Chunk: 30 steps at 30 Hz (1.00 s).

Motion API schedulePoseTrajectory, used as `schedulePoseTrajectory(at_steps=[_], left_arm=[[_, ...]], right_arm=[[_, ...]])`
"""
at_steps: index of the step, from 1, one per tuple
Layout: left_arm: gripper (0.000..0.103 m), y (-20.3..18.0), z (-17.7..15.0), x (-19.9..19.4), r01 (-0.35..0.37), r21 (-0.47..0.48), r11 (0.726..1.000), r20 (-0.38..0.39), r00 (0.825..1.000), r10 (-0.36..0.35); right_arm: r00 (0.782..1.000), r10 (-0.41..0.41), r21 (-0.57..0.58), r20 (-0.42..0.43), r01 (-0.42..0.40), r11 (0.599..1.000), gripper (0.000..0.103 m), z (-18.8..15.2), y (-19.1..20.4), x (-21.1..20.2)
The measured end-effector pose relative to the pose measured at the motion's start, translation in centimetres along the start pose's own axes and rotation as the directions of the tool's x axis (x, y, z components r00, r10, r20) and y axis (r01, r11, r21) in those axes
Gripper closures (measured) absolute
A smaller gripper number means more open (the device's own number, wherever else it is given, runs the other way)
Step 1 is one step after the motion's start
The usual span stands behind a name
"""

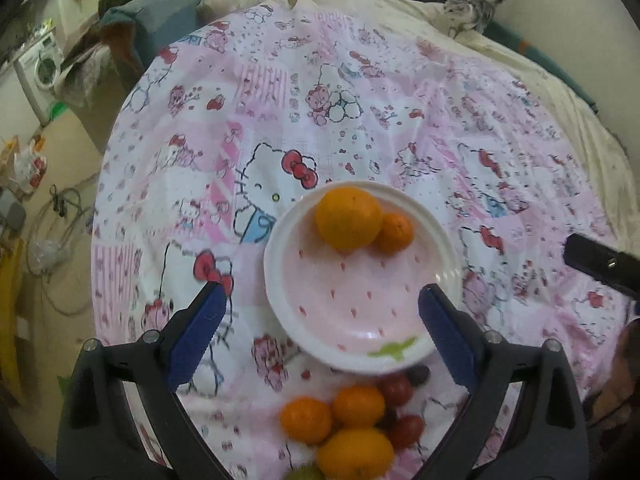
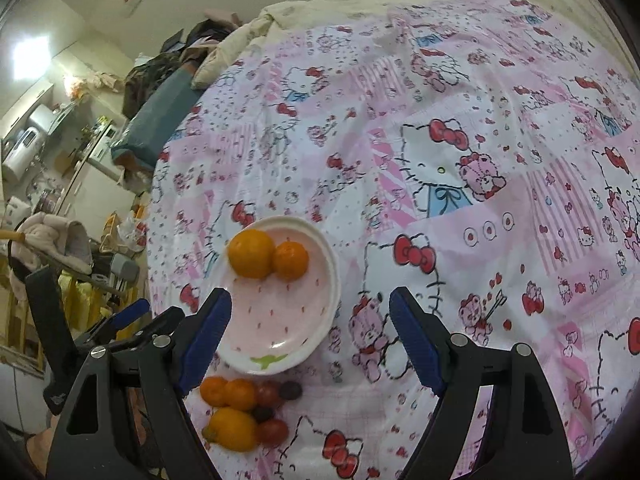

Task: Organize fruits
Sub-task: 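Withdraw both tools from the plate, then close the right tool on the dark plum beside the plate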

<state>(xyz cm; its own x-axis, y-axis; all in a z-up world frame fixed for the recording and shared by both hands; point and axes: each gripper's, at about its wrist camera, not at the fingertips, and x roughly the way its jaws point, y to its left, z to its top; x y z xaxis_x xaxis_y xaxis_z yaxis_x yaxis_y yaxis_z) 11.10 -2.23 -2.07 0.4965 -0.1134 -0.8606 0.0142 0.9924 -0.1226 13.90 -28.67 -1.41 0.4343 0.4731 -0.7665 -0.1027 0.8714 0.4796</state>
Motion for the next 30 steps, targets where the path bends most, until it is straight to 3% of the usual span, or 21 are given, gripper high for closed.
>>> schedulePoseTrajectory(at_steps=[9, 20, 30], left_arm=[[0.008, 1.0, -3.2, -4.0, -0.043, -0.013, 0.999, 0.032, 0.999, 0.043], [0.008, 1.7, -4.8, -5.3, -0.057, -0.031, 0.998, 0.073, 0.996, 0.059], [0.008, 2.9, -5.0, -3.6, -0.067, -0.083, 0.994, 0.002, 0.998, 0.067]], right_arm=[[0.999, -0.007, -0.064, -0.043, 0.004, 0.998, 0.019, -4.4, 1.7, -1.1], [0.994, -0.006, -0.028, -0.110, 0.002, 1.000, 0.019, -8.6, 2.1, -0.7], [0.983, 0.001, 0.022, -0.184, 0.003, 1.000, 0.019, -9.0, 1.7, 3.0]])
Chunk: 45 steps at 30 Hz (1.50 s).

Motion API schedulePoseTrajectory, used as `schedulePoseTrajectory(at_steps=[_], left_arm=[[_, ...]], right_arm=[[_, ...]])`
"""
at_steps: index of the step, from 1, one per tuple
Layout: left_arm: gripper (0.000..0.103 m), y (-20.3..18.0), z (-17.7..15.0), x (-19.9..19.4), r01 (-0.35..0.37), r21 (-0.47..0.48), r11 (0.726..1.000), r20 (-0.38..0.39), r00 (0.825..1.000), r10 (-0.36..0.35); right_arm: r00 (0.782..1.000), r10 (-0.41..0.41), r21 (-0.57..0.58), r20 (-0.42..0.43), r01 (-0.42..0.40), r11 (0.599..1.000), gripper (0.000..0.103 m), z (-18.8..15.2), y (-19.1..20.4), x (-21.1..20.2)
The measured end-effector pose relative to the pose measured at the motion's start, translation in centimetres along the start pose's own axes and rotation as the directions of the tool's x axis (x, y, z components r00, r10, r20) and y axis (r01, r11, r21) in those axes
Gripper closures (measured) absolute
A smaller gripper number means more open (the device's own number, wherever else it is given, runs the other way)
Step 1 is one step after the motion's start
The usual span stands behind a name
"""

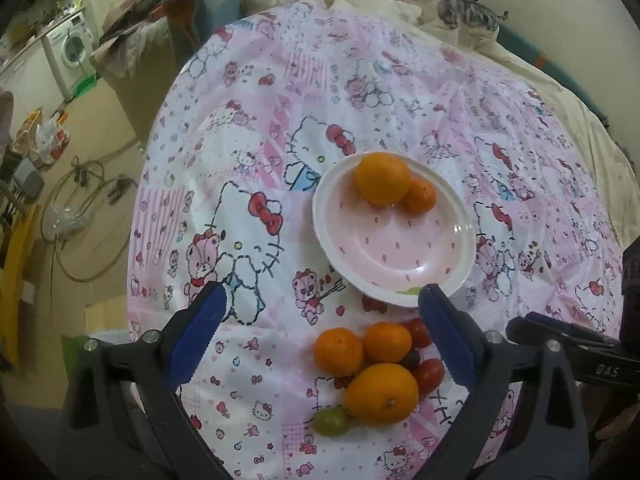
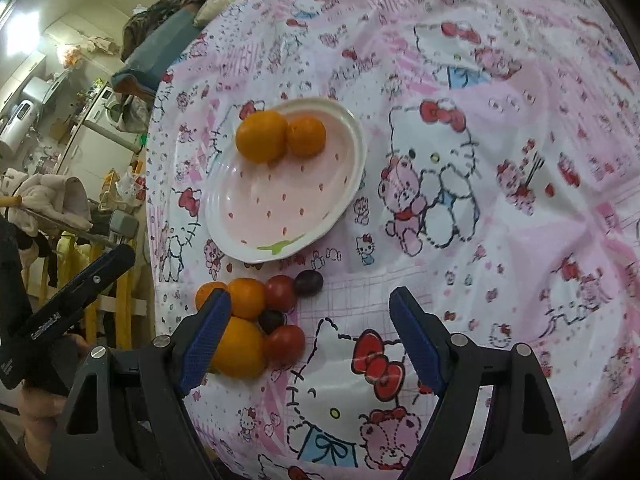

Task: Organize fruits
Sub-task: 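Close the right tool on the dark plum beside the plate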

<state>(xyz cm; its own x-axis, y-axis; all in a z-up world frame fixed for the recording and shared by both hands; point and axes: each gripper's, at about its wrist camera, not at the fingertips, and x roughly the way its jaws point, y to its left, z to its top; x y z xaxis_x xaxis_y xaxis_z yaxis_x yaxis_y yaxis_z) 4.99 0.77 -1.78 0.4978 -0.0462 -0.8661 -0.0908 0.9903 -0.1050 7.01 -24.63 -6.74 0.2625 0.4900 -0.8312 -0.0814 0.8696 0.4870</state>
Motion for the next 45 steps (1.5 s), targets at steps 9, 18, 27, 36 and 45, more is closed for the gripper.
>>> schedulePoseTrajectory(at_steps=[9, 18, 27, 36, 45], left_arm=[[0.008, 1.7, -0.2, 0.5, 0.001, -0.051, 0.999, -0.031, 1.000, -0.003], [0.008, 3.6, -0.6, 0.5, -0.035, -0.059, 0.998, -0.034, 0.999, 0.033], [0.008, 5.2, -1.3, 0.7, -0.065, -0.067, 0.996, -0.042, 0.997, 0.062], [0.008, 4.7, -1.5, 1.8, -0.063, -0.051, 0.997, -0.090, 0.994, 0.059], [0.010, 2.7, -2.1, 4.4, -0.048, -0.060, 0.997, -0.206, 0.978, 0.035]], right_arm=[[0.996, 0.059, 0.079, -0.069, -0.054, 0.995, 0.034, 0.2, -0.6, 3.5], [0.988, 0.072, 0.209, -0.137, -0.043, 0.977, 0.069, 0.9, -1.8, 7.3], [0.984, 0.054, 0.242, -0.172, -0.011, 0.970, 0.079, 1.0, -1.4, 9.5], [0.988, 0.084, 0.244, -0.127, -0.051, 0.968, 0.089, 1.1, -2.3, 7.8], [0.991, 0.077, 0.224, -0.111, -0.051, 0.973, 0.102, 0.9, -3.3, 6.7]])
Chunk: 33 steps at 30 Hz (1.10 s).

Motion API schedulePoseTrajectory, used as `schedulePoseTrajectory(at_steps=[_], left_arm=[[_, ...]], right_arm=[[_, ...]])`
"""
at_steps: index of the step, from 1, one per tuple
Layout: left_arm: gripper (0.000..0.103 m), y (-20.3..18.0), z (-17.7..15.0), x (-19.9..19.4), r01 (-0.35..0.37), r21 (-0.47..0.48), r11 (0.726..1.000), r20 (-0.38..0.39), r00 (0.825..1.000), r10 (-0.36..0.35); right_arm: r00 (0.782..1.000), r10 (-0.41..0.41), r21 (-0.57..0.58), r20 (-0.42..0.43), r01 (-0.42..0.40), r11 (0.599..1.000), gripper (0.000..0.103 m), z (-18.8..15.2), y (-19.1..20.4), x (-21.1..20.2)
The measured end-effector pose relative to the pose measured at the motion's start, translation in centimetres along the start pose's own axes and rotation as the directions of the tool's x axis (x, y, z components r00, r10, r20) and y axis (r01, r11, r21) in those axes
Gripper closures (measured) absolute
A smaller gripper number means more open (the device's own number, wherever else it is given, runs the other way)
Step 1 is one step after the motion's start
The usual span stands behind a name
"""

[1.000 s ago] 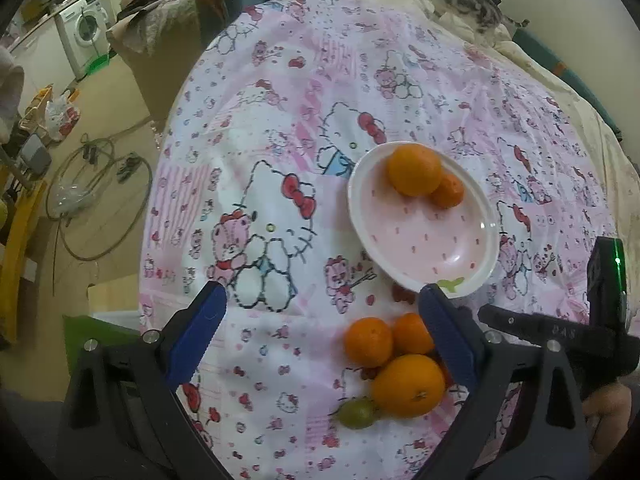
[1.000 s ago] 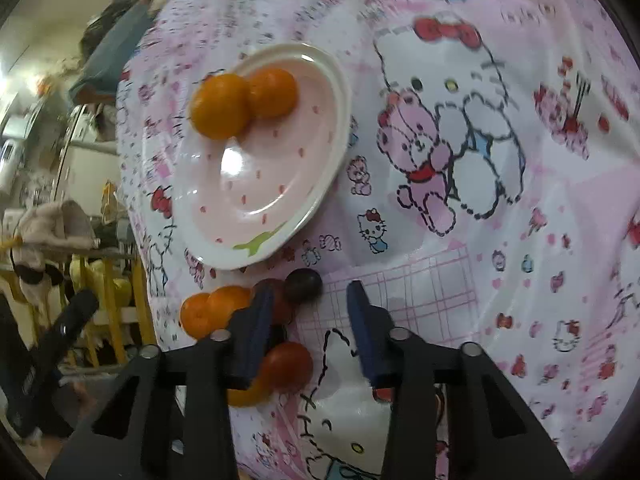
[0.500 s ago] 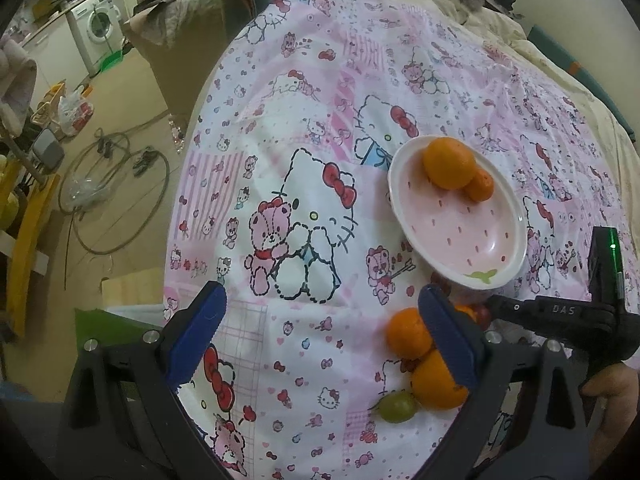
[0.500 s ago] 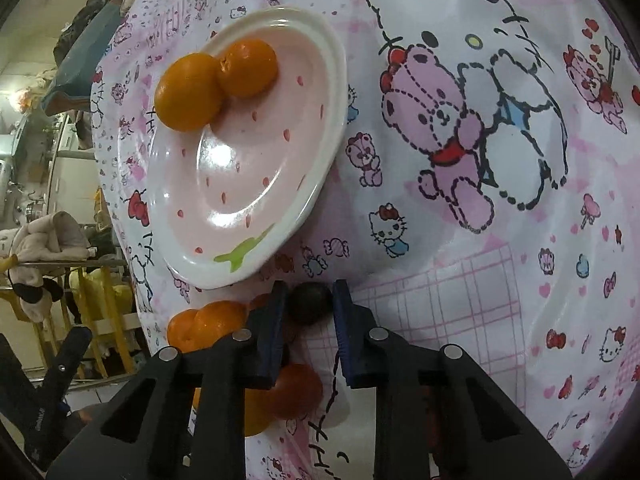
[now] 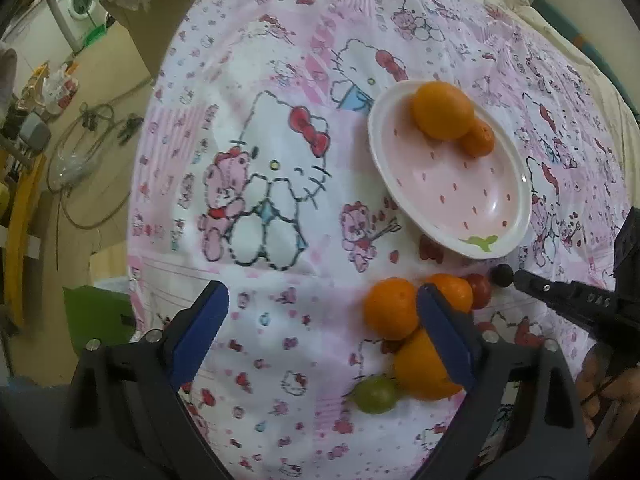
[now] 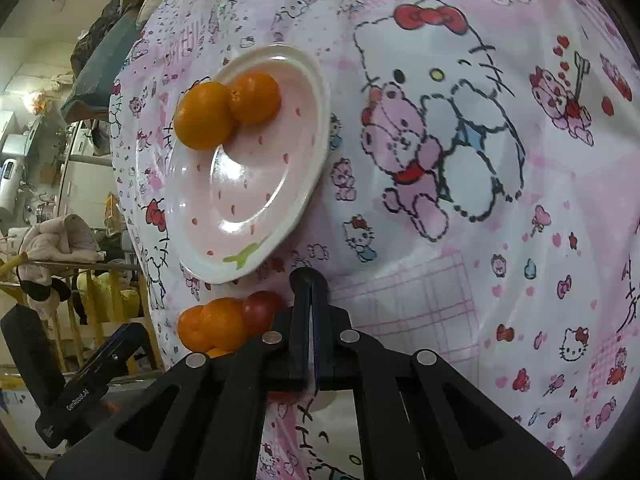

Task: Organize fruits
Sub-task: 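Close the right tool on the dark plum beside the plate, then grasp another small orange with the left tool while the right tool holds the plum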

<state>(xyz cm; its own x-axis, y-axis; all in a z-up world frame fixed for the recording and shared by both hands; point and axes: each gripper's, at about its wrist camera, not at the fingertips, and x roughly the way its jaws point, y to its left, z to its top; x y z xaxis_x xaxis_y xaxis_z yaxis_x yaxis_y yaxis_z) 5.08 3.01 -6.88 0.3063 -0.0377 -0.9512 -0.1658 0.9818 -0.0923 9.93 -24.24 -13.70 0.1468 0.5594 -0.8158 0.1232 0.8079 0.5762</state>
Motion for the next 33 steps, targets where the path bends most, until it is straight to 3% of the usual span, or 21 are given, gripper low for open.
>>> schedulePoseTrajectory(at_steps=[2, 4, 6, 8, 10, 14, 18, 26, 33], left_arm=[[0.010, -0.3, 0.1, -0.1, -0.008, 0.004, 1.000, 0.009, 1.000, 0.008], [0.010, -0.4, 0.2, -0.2, -0.020, 0.012, 1.000, 0.016, 1.000, 0.020], [0.010, -0.3, 0.1, -0.2, -0.026, 0.016, 1.000, 0.019, 0.999, 0.026], [0.010, 0.1, 0.2, -0.1, -0.033, 0.013, 0.999, 0.019, 0.999, 0.033], [0.010, 0.7, 0.2, 0.0, -0.035, -0.002, 0.999, 0.017, 0.999, 0.035], [0.010, 1.6, 0.0, 0.0, -0.040, -0.016, 0.999, 0.015, 0.999, 0.040], [0.010, 2.0, -0.1, 0.3, -0.052, -0.015, 0.999, 0.006, 0.999, 0.052], [0.010, 0.8, -0.1, 1.1, -0.024, -0.018, 1.000, -0.040, 0.999, 0.023], [0.033, -2.1, -0.3, 3.4, 0.029, 0.004, 1.000, -0.137, 0.990, -0.029]], right_arm=[[1.000, -0.020, -0.010, 0.002, 0.020, 1.000, 0.101, 0.0, -0.1, 0.1], [1.000, 0.015, 0.012, -0.002, -0.015, 1.000, 0.095, 0.0, -0.1, -0.1], [1.000, -0.008, -0.022, 0.017, 0.009, 1.000, 0.091, 0.0, 0.7, -0.4], [1.000, -0.021, -0.048, 0.021, 0.022, 0.999, 0.077, 0.0, 1.4, -0.4], [1.000, -0.023, -0.044, 0.015, 0.024, 0.999, 0.054, 0.1, 1.5, 0.0], [0.997, -0.072, -0.037, -0.005, 0.072, 0.997, 0.056, 0.2, 1.4, 1.4], [0.988, -0.154, -0.084, 0.018, 0.155, 0.984, 0.076, 0.4, 2.0, 2.0], [0.992, -0.126, -0.098, 0.016, 0.127, 0.987, 0.078, 0.5, 1.9, 1.3], [0.997, -0.065, -0.078, 0.052, 0.069, 0.995, 0.078, 0.2, 1.4, -1.1]])
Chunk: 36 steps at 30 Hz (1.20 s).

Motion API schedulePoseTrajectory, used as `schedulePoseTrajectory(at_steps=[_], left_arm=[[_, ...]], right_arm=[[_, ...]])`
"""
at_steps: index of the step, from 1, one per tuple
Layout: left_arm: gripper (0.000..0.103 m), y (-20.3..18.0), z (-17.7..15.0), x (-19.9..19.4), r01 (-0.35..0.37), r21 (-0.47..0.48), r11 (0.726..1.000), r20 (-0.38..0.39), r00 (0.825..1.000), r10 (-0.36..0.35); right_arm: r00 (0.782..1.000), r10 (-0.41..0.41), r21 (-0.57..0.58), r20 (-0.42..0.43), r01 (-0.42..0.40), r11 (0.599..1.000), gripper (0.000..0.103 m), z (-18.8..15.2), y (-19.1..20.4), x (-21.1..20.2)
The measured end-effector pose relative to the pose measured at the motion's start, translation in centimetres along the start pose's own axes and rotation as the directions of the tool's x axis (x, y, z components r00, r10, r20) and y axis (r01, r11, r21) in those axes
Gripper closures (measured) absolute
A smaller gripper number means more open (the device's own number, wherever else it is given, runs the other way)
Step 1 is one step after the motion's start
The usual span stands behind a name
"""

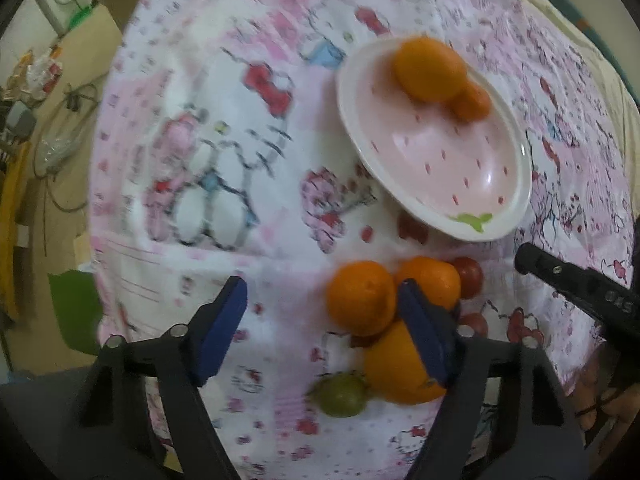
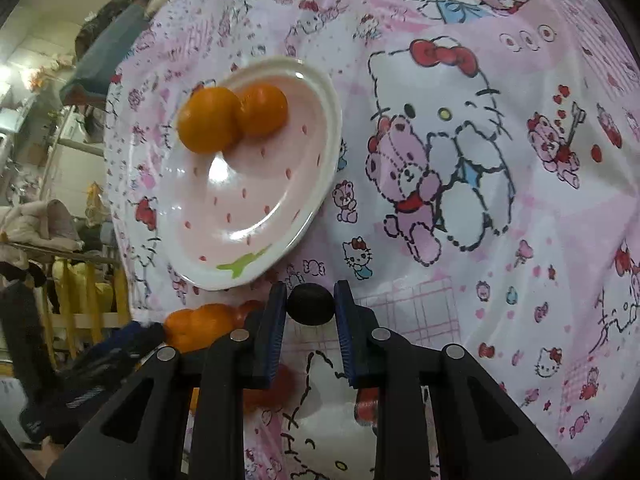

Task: Organize fruits
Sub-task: 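Grasp another small orange with the left tool while the right tool holds the plum, then place the small orange on the plate with the left tool while the right tool carries the plum over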

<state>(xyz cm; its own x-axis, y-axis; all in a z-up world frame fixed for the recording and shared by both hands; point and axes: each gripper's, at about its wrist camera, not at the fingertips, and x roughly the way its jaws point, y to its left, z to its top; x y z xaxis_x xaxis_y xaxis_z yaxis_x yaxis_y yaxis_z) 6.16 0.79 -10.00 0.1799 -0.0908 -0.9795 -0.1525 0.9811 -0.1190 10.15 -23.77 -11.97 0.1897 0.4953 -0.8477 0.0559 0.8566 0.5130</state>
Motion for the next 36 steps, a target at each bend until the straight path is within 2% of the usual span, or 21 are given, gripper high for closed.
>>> schedulePoseTrajectory(at_steps=[1, 2, 5, 13, 22, 26, 30, 32, 36], left_arm=[[0.036, -0.2, 0.0, 0.5, -0.002, 0.001, 1.000, -0.018, 1.000, 0.002], [0.044, -0.4, 0.0, 1.0, 0.003, -0.002, 1.000, -0.043, 0.999, -0.003], [0.073, -0.5, -0.1, 1.7, 0.110, -0.056, 0.992, -0.087, 0.990, -0.114], [0.074, -1.3, -0.2, 1.3, 0.083, -0.028, 0.996, -0.065, 0.994, -0.084], [0.074, -0.6, 0.3, -1.6, 0.059, -0.007, 0.998, 0.083, 0.995, -0.058], [0.074, -0.1, 0.3, -3.6, 0.053, 0.019, 0.998, 0.148, 0.988, -0.055], [0.074, -0.8, 1.3, -6.3, 0.048, 0.065, 0.997, 0.229, 0.972, -0.061], [0.074, -1.6, 2.3, -7.4, 0.029, 0.103, 0.994, 0.270, 0.961, -0.056], [0.074, -2.8, 4.9, -8.3, -0.011, 0.147, 0.989, 0.304, 0.952, -0.035]], right_arm=[[1.000, 0.007, 0.004, 0.006, -0.007, 1.000, 0.078, -0.1, -0.2, -0.3], [1.000, 0.010, 0.007, 0.012, -0.010, 1.000, 0.078, -0.1, -0.3, -0.7], [0.999, 0.026, 0.013, 0.031, -0.026, 1.000, 0.078, -0.1, -0.8, -1.7], [0.997, 0.045, 0.020, 0.065, -0.046, 0.999, 0.078, -0.8, -2.0, -4.5], [0.992, 0.054, 0.027, 0.110, -0.057, 0.998, 0.078, -0.8, -2.1, -7.0], [0.988, 0.067, 0.026, 0.139, -0.071, 0.997, 0.078, -0.4, -1.6, -8.1], [0.982, 0.057, -0.016, 0.182, -0.055, 0.998, 0.078, 0.4, -0.6, -9.4], [0.976, 0.052, -0.036, 0.211, -0.045, 0.998, 0.078, 1.2, -0.1, -10.0], [0.969, 0.063, -0.097, 0.241, -0.041, 0.994, 0.078, 3.4, 1.3, -10.9]])
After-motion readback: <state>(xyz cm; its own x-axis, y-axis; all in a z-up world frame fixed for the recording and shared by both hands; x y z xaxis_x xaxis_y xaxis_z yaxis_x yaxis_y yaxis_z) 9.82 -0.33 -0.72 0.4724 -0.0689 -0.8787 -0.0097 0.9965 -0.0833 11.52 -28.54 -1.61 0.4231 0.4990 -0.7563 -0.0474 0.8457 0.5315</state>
